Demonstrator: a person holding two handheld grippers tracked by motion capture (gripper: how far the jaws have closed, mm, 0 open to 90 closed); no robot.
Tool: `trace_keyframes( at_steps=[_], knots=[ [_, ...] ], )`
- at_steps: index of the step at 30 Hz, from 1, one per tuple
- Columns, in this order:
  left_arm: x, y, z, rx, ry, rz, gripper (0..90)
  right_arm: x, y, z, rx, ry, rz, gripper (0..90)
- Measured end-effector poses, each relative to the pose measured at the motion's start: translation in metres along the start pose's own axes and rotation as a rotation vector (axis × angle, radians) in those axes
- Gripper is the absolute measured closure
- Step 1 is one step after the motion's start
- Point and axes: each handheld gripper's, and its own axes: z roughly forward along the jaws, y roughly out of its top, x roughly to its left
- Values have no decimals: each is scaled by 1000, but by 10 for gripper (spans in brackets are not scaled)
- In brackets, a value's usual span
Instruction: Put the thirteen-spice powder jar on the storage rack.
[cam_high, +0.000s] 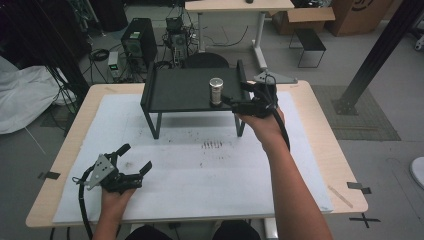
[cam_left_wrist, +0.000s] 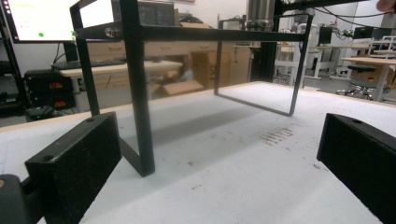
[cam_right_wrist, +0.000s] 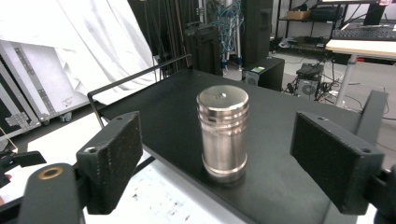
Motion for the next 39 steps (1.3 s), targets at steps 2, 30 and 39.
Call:
trace_keyframes(
  at_steps=[2, 30, 39],
  knots=[
    [0, 0, 0, 0, 0, 1, 4, 0, -3, -4, -10, -1, -3, 153],
    [0, 0, 0, 0, 1, 0, 4, -14, -43, -44, -169, -58, 31, 0],
    [0, 0, 0, -1, 1, 0, 4, -14, -67, -45, -179, -67, 17, 0]
  ],
)
